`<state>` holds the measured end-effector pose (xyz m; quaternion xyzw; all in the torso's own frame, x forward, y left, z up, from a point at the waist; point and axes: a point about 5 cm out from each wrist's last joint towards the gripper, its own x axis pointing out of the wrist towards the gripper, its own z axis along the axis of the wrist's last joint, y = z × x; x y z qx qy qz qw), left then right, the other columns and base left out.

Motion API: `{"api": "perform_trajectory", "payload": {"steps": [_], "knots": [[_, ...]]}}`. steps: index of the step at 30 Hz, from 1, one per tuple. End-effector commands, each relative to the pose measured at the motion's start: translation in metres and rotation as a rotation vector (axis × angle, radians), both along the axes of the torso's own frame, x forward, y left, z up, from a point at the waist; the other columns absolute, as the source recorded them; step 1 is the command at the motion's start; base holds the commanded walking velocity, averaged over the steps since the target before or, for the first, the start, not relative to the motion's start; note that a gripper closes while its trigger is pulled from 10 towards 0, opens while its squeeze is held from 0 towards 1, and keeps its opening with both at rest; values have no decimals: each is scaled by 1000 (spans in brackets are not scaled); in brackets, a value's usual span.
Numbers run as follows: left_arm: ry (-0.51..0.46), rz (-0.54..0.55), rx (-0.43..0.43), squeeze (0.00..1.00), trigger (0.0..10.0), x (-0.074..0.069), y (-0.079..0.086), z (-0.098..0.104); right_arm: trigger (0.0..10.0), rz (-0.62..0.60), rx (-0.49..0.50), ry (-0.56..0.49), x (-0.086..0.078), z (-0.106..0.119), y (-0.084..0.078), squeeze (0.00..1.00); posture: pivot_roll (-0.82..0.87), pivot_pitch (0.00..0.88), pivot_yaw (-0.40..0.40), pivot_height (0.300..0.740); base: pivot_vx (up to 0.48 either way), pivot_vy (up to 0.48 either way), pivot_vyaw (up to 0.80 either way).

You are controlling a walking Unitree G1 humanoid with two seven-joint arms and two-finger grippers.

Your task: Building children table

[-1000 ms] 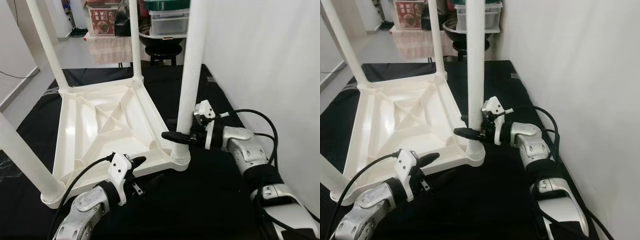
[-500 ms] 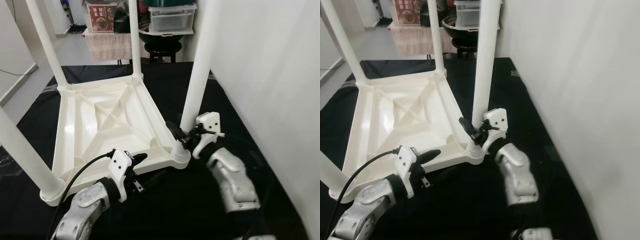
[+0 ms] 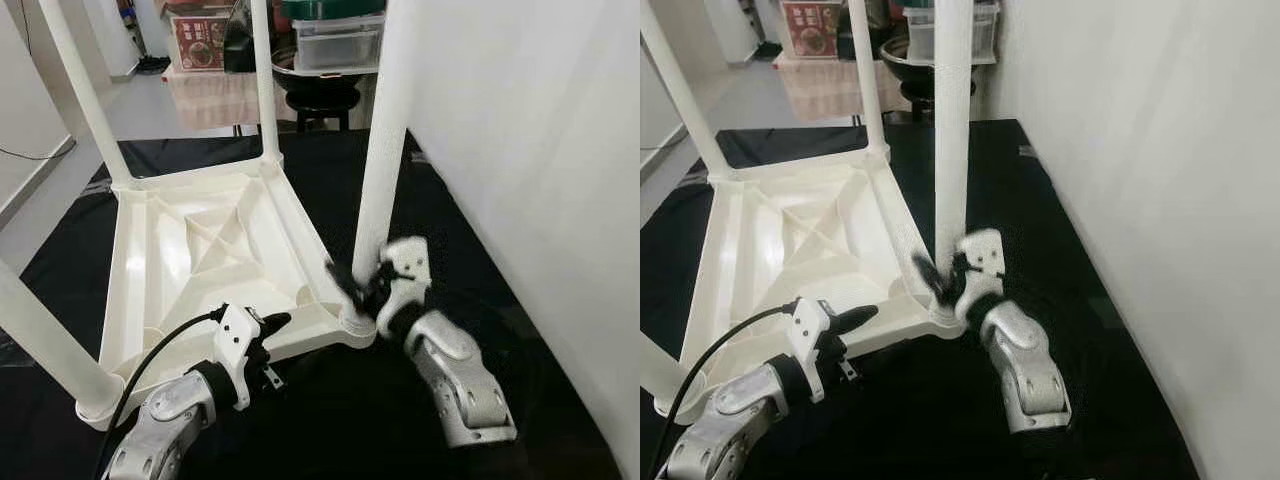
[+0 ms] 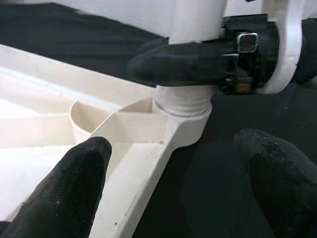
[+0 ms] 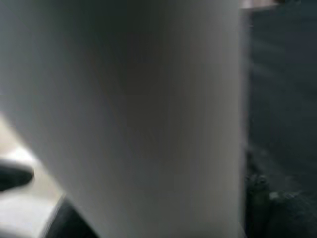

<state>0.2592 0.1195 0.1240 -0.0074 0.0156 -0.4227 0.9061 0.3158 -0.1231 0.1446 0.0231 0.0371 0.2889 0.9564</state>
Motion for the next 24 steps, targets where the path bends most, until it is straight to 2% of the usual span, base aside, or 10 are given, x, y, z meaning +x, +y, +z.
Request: {"api": "perform_trajectory", "payload": {"steps": [1,2,5,7,8,9,13,20,21,24], "knots": [[18,-1,-2,0,10000,-1,1,-4,10000,112,3,-54,4,14,0,1000,-114,82,8,740,0,0,0],[18,-1,-2,0,10000,-1,1,-4,10000,112,3,-54,4,14,0,1000,-114,82,8,740,0,0,0],[20,-4,-6,0,10000,-1,0,-4,10000,344,-38,-111,6,31,-7,1000,-113,83,6,740,0,0,0],[20,-4,-6,0,10000,-1,0,-4,10000,344,-38,-111,6,31,-7,1000,-113,83,6,740,0,0,0],[20,-4,-7,0,10000,-1,-1,-4,10000,432,-75,-132,7,36,-13,1000,-107,81,3,740,0,0,0],[19,-2,-8,0,10000,-1,-1,-3,10000,482,-115,-122,14,39,-24,0,-91,80,0,740,0,0,0],[18,-1,-8,0,10000,-2,-2,-3,10000,530,-188,-89,27,44,-41,0,-79,81,-4,740,0,0,0],[18,-1,-7,0,10000,-4,-2,-3,9725,571,-194,-65,36,54,-46,0,-70,90,-10,740,0,0,0],[20,-5,-6,0,10000,-7,-3,-2,0,609,-172,-47,39,58,-48,0,-63,97,-9,740,0,0,0],[21,-8,-4,0,10000,-8,-3,-2,0,641,-158,-34,38,57,-51,0,-63,99,-9,740,0,0,0]]}}
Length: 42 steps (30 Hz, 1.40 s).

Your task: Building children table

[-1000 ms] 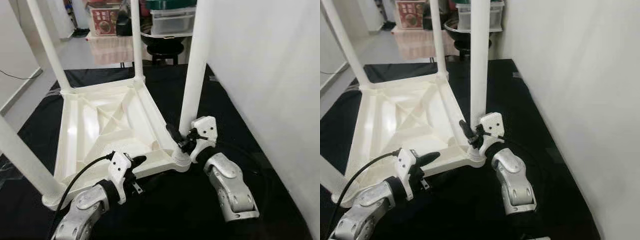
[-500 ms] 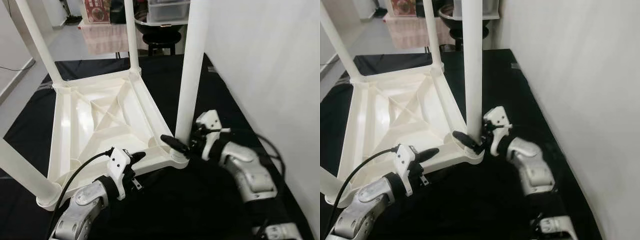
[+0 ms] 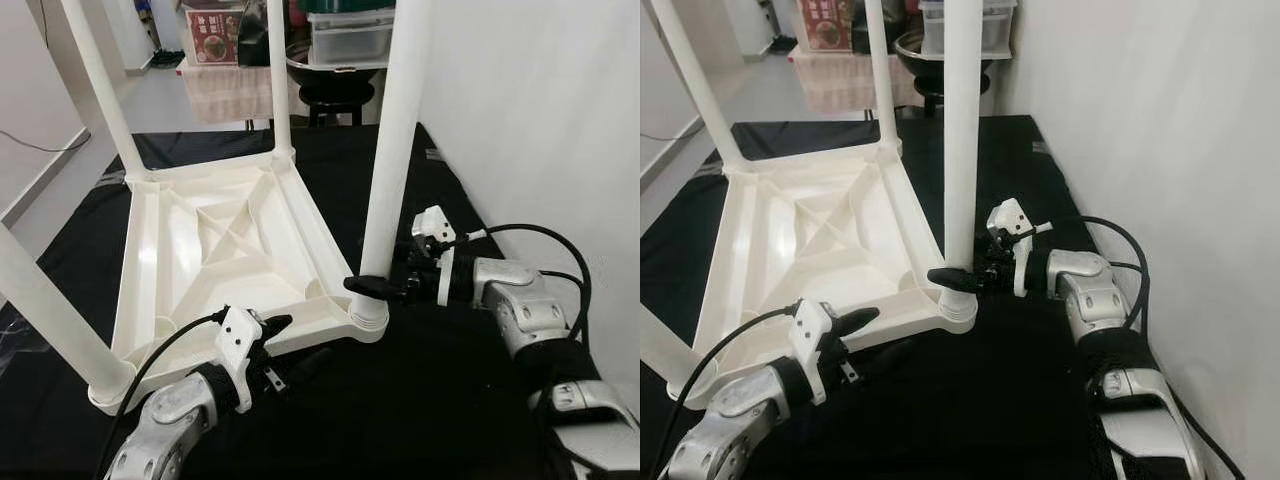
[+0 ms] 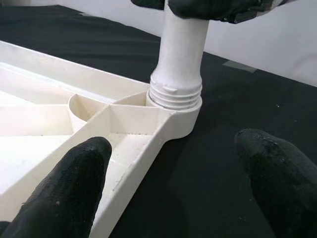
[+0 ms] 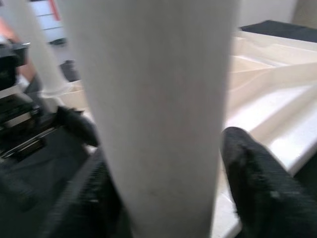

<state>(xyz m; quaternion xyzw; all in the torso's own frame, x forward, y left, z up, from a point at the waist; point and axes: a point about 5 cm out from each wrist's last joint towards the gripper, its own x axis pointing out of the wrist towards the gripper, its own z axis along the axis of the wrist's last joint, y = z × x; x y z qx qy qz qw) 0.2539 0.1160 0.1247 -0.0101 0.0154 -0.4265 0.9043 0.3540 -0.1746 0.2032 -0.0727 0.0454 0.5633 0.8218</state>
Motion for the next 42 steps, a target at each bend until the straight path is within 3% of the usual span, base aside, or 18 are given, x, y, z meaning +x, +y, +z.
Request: {"api": "perform_trajectory", "payload": {"steps": [1,7,11,13,14,15,17,21,23,27,28,31,32,36,37,38,41,42], "knots": [[20,-2,2,0,10000,-3,1,-3,0,25,7,22,-2,-4,-2,0,-66,102,-7,740,0,0,0],[20,-7,5,0,10000,-4,1,-2,0,34,2,34,-7,-13,-6,0,-74,106,-3,740,0,0,0],[15,-7,13,0,10000,-3,1,-2,0,-104,-32,3,-12,-27,-6,0,-80,115,-9,740,0,0,0],[13,-6,17,0,10000,-3,3,-1,0,-253,-41,11,-21,-44,6,0,-82,122,-15,740,0,0,0],[13,-6,17,0,10000,-3,3,-1,0,-253,-41,11,-21,-44,6,0,-82,122,-15,740,0,0,0],[11,-6,27,0,10000,-3,4,-1,0,-436,-30,-28,-27,-54,23,0,-83,131,2,740,0,0,0],[2,-6,55,0,10000,-3,7,0,0,-585,49,145,-73,-87,75,0,-93,136,20,740,0,0,0],[-5,-17,85,0,10000,-3,7,-1,0,-592,67,77,-64,-72,68,0,-131,116,44,740,0,0,0],[-5,-37,91,0,10000,-2,5,-1,0,-607,-34,6,-49,-73,47,0,-102,112,19,740,0,0,0],[-3,-53,98,0,10000,-1,3,-2,0,-580,-96,4,-49,-80,46,0,-108,100,21,740,0,0,0],[-8,-43,99,0,10000,-1,2,-2,10000,-563,-116,-9,-48,-76,49,0,-102,97,19,740,0,0,0],[-14,-31,101,0,10000,0,2,-2,10000,-534,-83,-10,-46,-69,52,0,-96,91,15,740,0,0,0],[-20,-21,105,0,10000,0,1,-2,10000,-483,-46,-19,-44,-57,54,1000,-91,83,10,740,0,0,0],[-25,-14,109,0,10000,0,1,-2,10000,-422,-14,-62,-40,-43,54,1000,-91,76,10,740,0,0,0],[-28,-11,114,0,10000,0,1,-2,10000,-341,4,-108,-34,-28,51,1000,-92,68,7,740,0,0,0],[-33,-1,121,0,10000,-1,0,-3,10000,-231,1,-142,-27,-13,45,0,-89,58,2,740,0,0,0],[-38,20,130,0,10000,-2,0,-4,10000,-97,-12,-161,-20,3,37,0,-87,54,0,740,0,0,0],[-38,42,121,0,10000,-5,-2,-5,10000,41,-38,-147,-17,10,31,0,-83,47,-4,740,0,0,0]]}}
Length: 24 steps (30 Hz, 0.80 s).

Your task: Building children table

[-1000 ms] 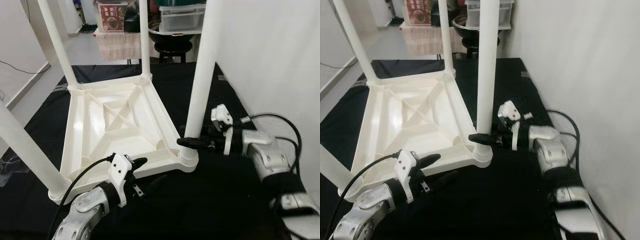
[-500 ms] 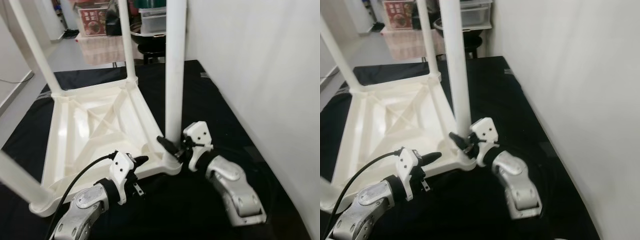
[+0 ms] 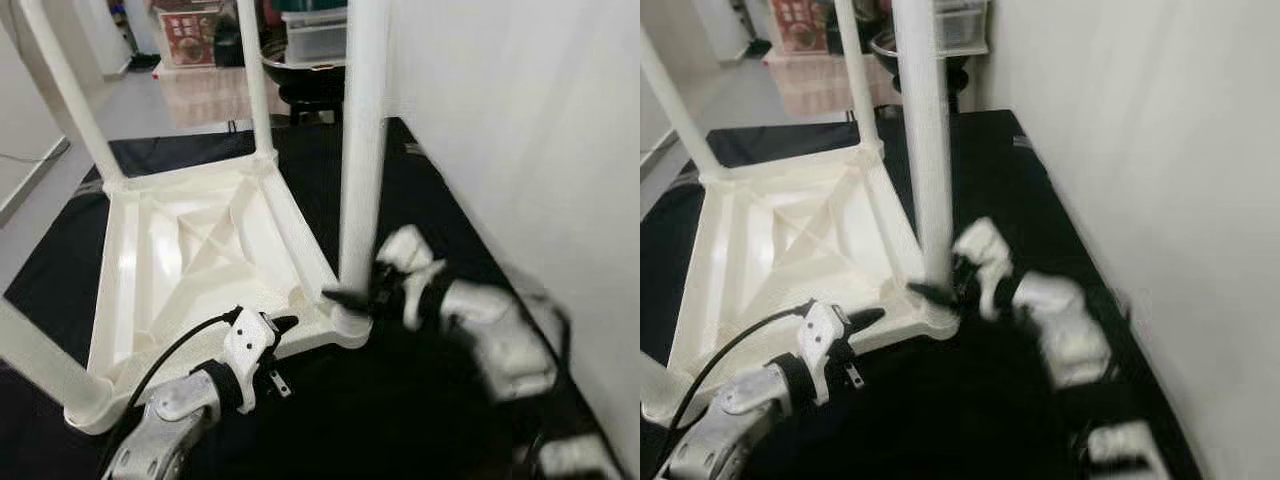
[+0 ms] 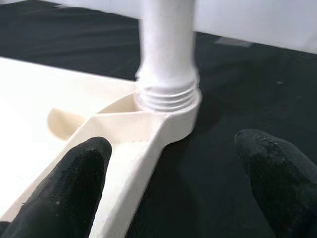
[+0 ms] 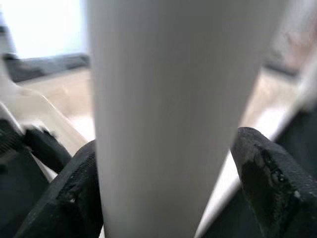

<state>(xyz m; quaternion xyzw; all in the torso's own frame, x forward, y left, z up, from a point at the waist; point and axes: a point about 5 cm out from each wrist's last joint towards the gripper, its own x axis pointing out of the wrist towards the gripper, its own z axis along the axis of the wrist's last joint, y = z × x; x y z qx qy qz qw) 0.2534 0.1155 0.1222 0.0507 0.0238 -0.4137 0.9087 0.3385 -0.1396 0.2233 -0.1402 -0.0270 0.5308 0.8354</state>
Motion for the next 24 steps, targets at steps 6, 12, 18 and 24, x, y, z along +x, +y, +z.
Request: {"api": "perform_trajectory", "payload": {"steps": [6,12,18,24], "knots": [[-11,24,20,0,10000,-10,-9,-5,8235,204,-115,100,11,-2,-11,0,-55,39,-14,740,0,0,0],[-9,12,8,0,10000,-7,-7,-3,0,195,-95,136,20,0,-15,0,-48,36,-15,740,0,0,0],[-4,-24,12,0,10000,-9,-10,-3,0,164,-67,154,16,-18,-22,0,-63,47,6,740,0,0,0],[7,-41,4,0,10000,-9,-10,-3,0,91,-41,157,1,-38,-37,0,-99,65,20,740,0,0,0]]}}
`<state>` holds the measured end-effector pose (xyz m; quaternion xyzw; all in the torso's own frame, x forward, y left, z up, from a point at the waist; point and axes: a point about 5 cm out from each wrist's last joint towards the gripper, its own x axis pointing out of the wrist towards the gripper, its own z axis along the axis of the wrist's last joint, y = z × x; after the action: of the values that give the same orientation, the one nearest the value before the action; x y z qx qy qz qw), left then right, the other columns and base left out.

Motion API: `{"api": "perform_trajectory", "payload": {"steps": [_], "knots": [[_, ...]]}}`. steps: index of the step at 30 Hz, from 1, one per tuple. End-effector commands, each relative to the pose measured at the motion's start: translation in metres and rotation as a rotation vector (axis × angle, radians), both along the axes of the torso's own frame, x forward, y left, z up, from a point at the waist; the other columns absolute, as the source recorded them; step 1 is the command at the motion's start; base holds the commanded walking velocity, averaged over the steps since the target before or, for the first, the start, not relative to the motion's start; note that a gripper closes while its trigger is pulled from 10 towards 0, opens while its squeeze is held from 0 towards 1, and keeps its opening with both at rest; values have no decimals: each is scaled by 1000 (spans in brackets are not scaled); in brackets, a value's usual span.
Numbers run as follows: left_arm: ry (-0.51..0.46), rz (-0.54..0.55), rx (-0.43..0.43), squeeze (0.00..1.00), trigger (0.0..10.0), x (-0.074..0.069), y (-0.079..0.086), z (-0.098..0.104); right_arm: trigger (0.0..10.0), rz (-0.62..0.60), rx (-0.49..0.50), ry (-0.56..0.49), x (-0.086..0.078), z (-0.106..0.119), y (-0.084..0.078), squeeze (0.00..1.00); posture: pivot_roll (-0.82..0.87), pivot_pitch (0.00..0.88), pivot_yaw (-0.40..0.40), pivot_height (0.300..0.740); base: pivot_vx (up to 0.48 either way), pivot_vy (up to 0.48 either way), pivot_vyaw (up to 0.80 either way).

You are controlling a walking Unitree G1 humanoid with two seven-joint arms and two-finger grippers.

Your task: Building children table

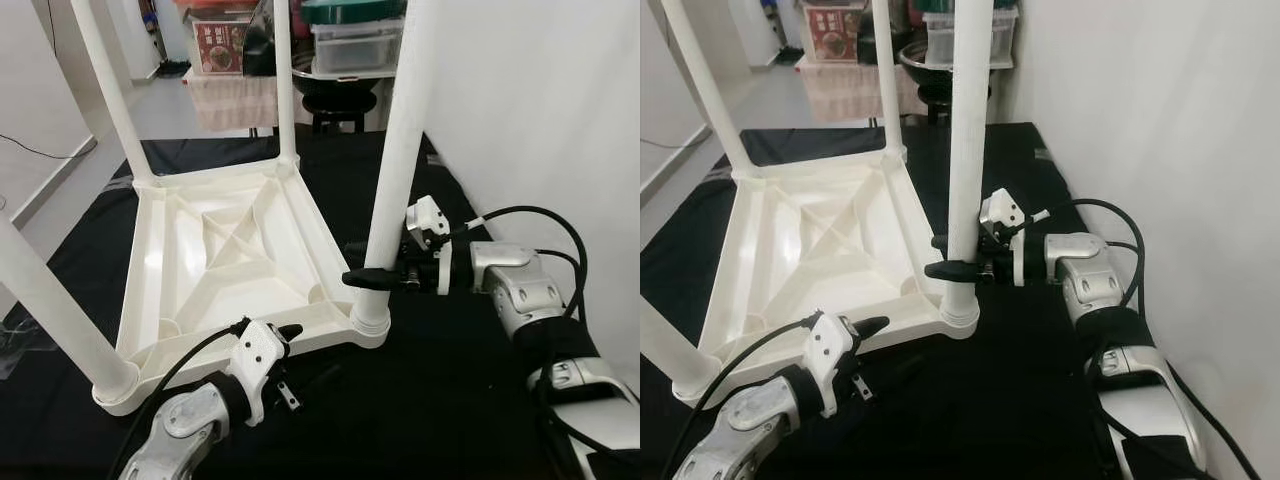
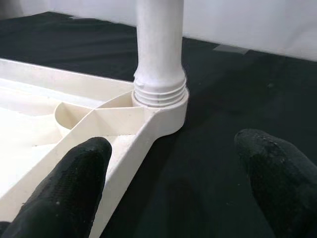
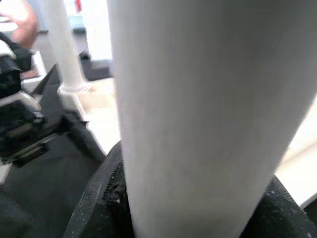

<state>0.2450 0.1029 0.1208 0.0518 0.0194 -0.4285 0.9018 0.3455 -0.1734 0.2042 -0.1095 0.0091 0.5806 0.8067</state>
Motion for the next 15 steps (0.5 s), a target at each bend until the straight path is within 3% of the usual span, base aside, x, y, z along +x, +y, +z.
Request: {"api": "perform_trajectory", "payload": {"steps": [1,5,7,8,9,10,11,12,14,15], "knots": [[14,-7,6,0,10000,-1,2,-1,0,-12,-46,49,-6,-19,-3,0,-99,65,20,740,0,0,0],[23,-19,-5,0,10000,0,4,-1,0,-149,-29,45,-16,-29,-3,0,-128,83,17,740,0,0,0],[37,-17,-28,0,10000,2,8,0,0,-818,120,127,-23,-62,21,0,-145,99,24,740,0,0,0],[37,-17,-28,0,10000,2,8,0,0,-818,120,127,-23,-62,21,0,-145,99,24,740,0,0,0],[41,-16,-38,0,10000,3,9,0,0,-1000,127,230,-43,-89,35,0,-152,103,24,740,0,0,0],[41,-16,-38,0,10000,3,9,0,0,-1000,127,230,-43,-89,35,0,-152,103,24,740,0,0,0],[44,-18,-42,0,10000,5,9,1,0,-956,71,114,-43,-80,44,0,-150,105,25,740,0,0,0],[46,-18,-46,0,10000,6,9,1,0,-898,68,123,-38,-79,45,0,-165,95,22,740,0,0,0],[46,-18,-46,0,10000,6,9,1,0,-898,68,123,-38,-79,45,0,-165,95,22,740,0,0,0],[45,-19,-50,0,10000,7,7,1,0,-831,23,125,-33,-81,46,0,-138,94,-3,740,0,0,0]]}}
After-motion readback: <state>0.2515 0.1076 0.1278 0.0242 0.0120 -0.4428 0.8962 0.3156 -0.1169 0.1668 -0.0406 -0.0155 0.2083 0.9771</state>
